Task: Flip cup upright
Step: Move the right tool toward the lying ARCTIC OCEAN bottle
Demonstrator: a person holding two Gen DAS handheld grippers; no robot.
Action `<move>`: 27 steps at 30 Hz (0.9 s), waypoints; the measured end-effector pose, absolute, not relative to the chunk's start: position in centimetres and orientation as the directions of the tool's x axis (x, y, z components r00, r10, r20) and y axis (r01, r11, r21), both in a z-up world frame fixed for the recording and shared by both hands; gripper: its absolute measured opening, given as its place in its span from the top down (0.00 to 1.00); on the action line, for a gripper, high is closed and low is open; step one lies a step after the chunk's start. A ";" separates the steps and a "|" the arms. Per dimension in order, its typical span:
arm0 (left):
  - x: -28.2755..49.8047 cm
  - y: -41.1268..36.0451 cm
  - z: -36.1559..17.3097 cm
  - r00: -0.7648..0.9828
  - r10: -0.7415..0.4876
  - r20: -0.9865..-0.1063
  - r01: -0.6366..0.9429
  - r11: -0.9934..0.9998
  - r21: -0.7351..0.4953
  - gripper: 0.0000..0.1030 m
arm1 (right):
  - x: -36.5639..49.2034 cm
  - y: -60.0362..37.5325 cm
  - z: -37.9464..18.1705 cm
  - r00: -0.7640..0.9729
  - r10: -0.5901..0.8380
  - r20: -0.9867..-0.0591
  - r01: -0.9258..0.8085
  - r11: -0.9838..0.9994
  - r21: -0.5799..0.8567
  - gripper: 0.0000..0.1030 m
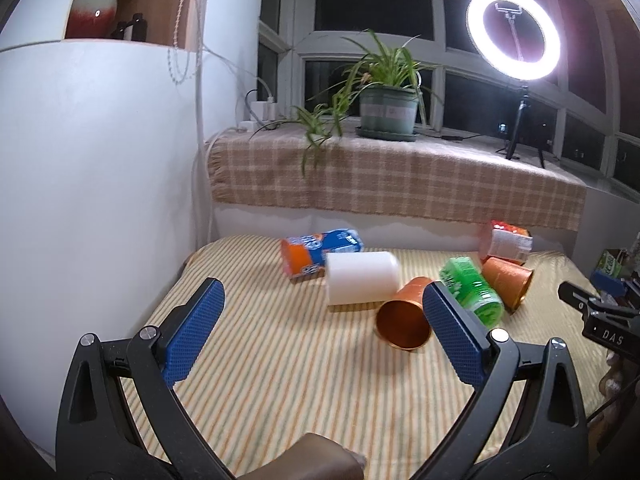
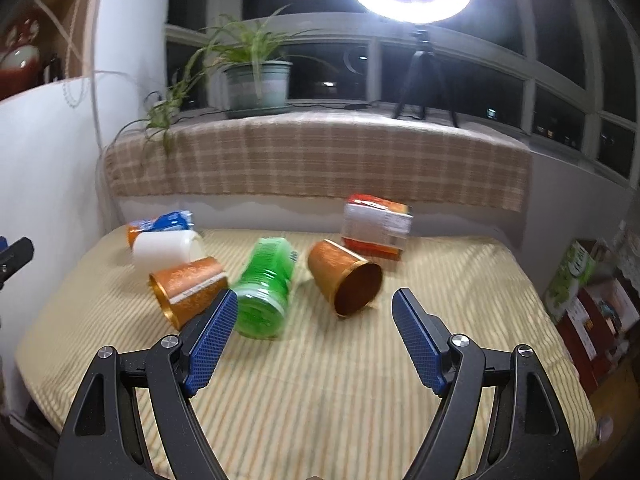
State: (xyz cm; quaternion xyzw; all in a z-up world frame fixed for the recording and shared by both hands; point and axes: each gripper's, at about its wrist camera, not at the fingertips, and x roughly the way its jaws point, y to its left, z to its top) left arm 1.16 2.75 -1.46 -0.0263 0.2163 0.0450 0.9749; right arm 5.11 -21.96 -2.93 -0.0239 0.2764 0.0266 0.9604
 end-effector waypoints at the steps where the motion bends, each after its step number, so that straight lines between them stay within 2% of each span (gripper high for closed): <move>1: 1.3 3.0 -1.7 0.899 0.081 -0.431 -0.103 0.994 -0.027 0.02 | 5.5 -21.6 -2.9 0.844 0.050 -0.534 -0.082 0.996 -0.037 0.23; 13: 2.3 7.5 -4.0 0.858 0.134 -0.495 -0.172 0.985 -0.031 0.02 | 12.8 -15.8 -2.6 0.779 0.247 -0.577 -0.385 0.914 -0.128 0.23; 21: 2.5 8.8 -5.3 0.842 0.146 -0.520 -0.175 0.984 -0.007 0.02 | 18.7 -10.0 -2.3 0.656 0.392 -0.645 -0.660 0.712 -0.238 0.23; 27: 3.0 9.7 -6.1 0.825 0.153 -0.543 -0.195 0.981 -0.019 0.02 | 21.8 -6.9 -3.2 0.555 0.450 -0.700 -0.768 0.600 -0.223 0.23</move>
